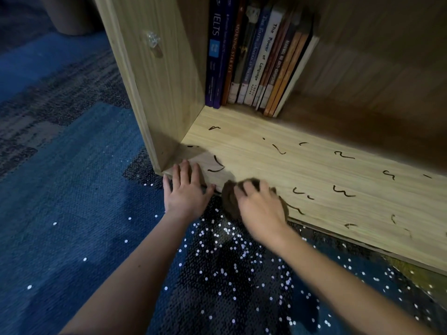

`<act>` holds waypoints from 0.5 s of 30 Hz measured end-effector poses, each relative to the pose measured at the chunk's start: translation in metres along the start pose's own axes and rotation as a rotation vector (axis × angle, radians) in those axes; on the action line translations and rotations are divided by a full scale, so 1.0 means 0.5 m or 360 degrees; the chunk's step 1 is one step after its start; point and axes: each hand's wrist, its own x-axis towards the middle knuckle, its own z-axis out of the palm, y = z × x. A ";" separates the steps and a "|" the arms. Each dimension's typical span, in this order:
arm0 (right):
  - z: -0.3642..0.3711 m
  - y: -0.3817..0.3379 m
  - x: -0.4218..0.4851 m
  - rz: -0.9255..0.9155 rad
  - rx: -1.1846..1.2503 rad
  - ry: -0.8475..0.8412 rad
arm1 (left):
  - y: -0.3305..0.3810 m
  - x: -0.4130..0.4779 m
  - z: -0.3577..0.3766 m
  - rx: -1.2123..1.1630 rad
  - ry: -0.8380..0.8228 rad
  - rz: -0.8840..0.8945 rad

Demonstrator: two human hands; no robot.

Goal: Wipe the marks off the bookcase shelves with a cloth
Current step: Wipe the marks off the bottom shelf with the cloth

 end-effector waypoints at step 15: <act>-0.006 -0.008 0.040 0.0320 0.0091 0.0041 | 0.023 0.000 -0.006 -0.0100 -0.0162 -0.0036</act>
